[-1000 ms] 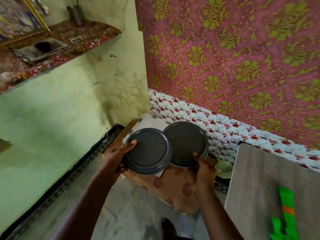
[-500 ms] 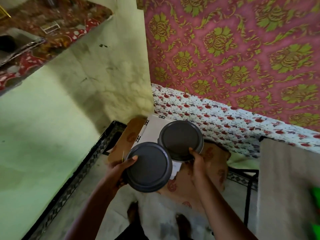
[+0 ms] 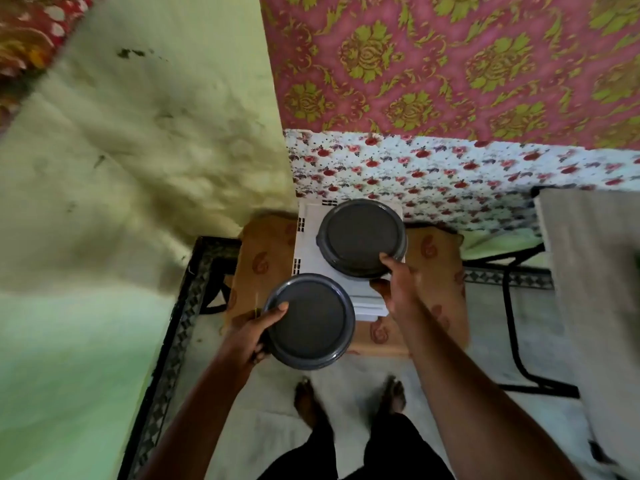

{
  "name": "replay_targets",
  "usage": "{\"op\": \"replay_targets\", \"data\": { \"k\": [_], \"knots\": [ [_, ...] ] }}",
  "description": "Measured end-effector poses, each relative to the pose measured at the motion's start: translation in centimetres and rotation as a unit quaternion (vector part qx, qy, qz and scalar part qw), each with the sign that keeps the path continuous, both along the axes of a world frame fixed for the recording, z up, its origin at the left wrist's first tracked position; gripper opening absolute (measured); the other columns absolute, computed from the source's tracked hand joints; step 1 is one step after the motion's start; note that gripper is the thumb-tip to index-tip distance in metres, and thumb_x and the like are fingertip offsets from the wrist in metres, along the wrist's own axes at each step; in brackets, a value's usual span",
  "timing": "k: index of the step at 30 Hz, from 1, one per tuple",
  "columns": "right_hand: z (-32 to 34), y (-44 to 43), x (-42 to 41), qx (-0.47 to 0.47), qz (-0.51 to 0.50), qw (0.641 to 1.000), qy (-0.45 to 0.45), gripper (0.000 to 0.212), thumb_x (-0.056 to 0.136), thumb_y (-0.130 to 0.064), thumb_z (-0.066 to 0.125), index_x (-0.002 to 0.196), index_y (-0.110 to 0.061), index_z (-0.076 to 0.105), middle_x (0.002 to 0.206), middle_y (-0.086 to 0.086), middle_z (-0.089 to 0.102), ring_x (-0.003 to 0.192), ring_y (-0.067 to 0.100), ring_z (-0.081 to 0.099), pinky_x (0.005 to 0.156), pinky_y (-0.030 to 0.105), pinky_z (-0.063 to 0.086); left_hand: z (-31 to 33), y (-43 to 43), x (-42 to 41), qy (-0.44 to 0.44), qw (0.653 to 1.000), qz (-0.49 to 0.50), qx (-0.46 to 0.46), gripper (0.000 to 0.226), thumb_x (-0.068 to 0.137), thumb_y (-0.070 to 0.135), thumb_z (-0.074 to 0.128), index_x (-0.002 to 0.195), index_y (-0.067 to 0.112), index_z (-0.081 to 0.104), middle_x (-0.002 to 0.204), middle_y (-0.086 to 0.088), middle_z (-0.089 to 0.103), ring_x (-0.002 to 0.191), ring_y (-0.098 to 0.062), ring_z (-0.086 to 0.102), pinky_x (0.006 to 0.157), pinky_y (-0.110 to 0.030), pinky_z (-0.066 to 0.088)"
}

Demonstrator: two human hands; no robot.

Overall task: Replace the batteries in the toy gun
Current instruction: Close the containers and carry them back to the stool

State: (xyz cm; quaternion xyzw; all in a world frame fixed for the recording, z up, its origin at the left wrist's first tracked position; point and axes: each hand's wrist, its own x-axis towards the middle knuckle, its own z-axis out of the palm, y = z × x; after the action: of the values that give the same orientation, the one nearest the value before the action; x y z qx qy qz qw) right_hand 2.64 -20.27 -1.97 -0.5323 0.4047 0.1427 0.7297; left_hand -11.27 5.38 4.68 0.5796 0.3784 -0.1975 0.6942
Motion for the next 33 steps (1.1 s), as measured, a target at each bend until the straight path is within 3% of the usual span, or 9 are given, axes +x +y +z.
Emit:
{"op": "replay_targets", "data": {
  "k": [4,8,11,14,17,19,22,27,33],
  "knots": [
    [-0.7,0.4,-0.1,-0.032,0.001,0.999,0.012,0.024,0.083,-0.024,0.080,0.102,-0.016,0.068,0.117,0.012,0.067,0.101,0.029,0.066,0.077,0.044,0.063,-1.2,0.5,0.3,-0.001,1.000,0.003,-0.018,0.053,0.064,0.044,0.091,0.090,0.006,0.066,0.049,-0.001,0.034,0.040,-0.013,0.029,0.038,-0.023,0.026],
    [-0.1,0.7,0.2,-0.046,0.012,0.999,0.025,0.019,0.088,-0.019,0.077,0.099,-0.010,0.066,0.106,0.012,0.064,0.098,0.030,0.065,0.082,0.050,0.063,-1.6,0.2,0.4,0.011,1.000,0.010,-0.005,0.042,0.075,0.037,0.088,0.092,0.006,0.065,0.048,-0.002,0.038,0.036,-0.013,0.030,0.038,-0.021,0.025],
    [-0.1,0.4,0.3,-0.068,0.025,0.997,0.038,0.018,0.090,-0.016,0.077,0.099,-0.006,0.064,0.101,0.015,0.062,0.092,0.031,0.065,0.079,0.053,0.064,-1.9,-0.4,0.5,0.016,1.000,0.005,-0.001,0.047,0.070,0.041,0.089,0.091,0.007,0.066,0.049,-0.004,0.042,0.036,-0.013,0.031,0.040,-0.022,0.026],
    [0.2,0.0,-0.6,-0.103,0.046,0.993,0.046,0.040,0.080,-0.035,0.082,0.104,-0.008,0.066,0.101,0.015,0.064,0.092,0.029,0.068,0.077,0.049,0.066,-1.5,-1.1,0.4,0.007,1.000,0.001,0.009,0.049,0.066,0.043,0.090,0.089,0.007,0.065,0.054,-0.007,0.044,0.035,-0.013,0.031,0.039,-0.022,0.026],
    [1.7,-0.5,-3.3,-0.183,0.128,0.974,0.027,0.039,0.080,-0.056,0.074,0.085,-0.019,0.062,0.094,0.009,0.066,0.083,0.024,0.067,0.077,0.043,0.063,-0.9,-2.2,-0.3,-0.013,1.000,0.005,0.022,0.044,0.067,0.040,0.091,0.086,0.011,0.064,0.055,-0.007,0.046,0.037,-0.014,0.031,0.042,-0.024,0.026],
    [3.4,-1.0,-6.4,-0.156,0.172,0.973,-0.009,0.033,0.092,-0.055,0.066,0.087,-0.023,0.062,0.093,0.006,0.068,0.081,0.022,0.065,0.069,0.034,0.053,-0.9,-3.3,-1.0,-0.023,0.999,0.009,0.024,0.045,0.058,0.045,0.096,0.073,0.015,0.065,0.050,-0.004,0.046,0.036,-0.014,0.031,0.044,-0.023,0.026],
    [5.6,-2.1,-10.9,-0.070,0.237,0.969,-0.023,0.033,0.095,-0.051,0.065,0.098,-0.019,0.071,0.086,0.000,0.074,0.072,0.016,0.070,0.057,0.024,0.052,-1.2,-5.3,-2.2,-0.006,0.999,-0.006,0.047,0.052,0.043,0.058,0.095,0.050,0.019,0.061,0.045,-0.004,0.041,0.035,-0.015,0.030,0.045,-0.023,0.025],
    [4.9,-5.3,-15.8,-0.060,0.264,0.962,-0.039,0.018,0.088,-0.015,0.080,0.103,-0.016,0.072,0.094,0.008,0.076,0.082,0.023,0.072,0.055,0.027,0.056,-2.4,-9.0,-4.9,0.000,0.999,-0.013,0.052,0.058,0.044,0.060,0.092,0.064,0.016,0.059,0.043,0.000,0.043,0.035,-0.014,0.029,0.045,-0.021,0.023],
    [1.3,-7.5,-18.7,-0.021,0.253,0.967,-0.028,0.011,0.092,-0.013,0.075,0.100,-0.020,0.071,0.097,0.005,0.075,0.088,0.026,0.070,0.062,0.032,0.057,-4.1,-11.1,-7.6,-0.007,0.999,0.009,0.043,0.050,0.060,0.052,0.092,0.076,0.014,0.063,0.050,-0.002,0.048,0.035,-0.013,0.036,0.040,-0.022,0.027]
  ]
}}
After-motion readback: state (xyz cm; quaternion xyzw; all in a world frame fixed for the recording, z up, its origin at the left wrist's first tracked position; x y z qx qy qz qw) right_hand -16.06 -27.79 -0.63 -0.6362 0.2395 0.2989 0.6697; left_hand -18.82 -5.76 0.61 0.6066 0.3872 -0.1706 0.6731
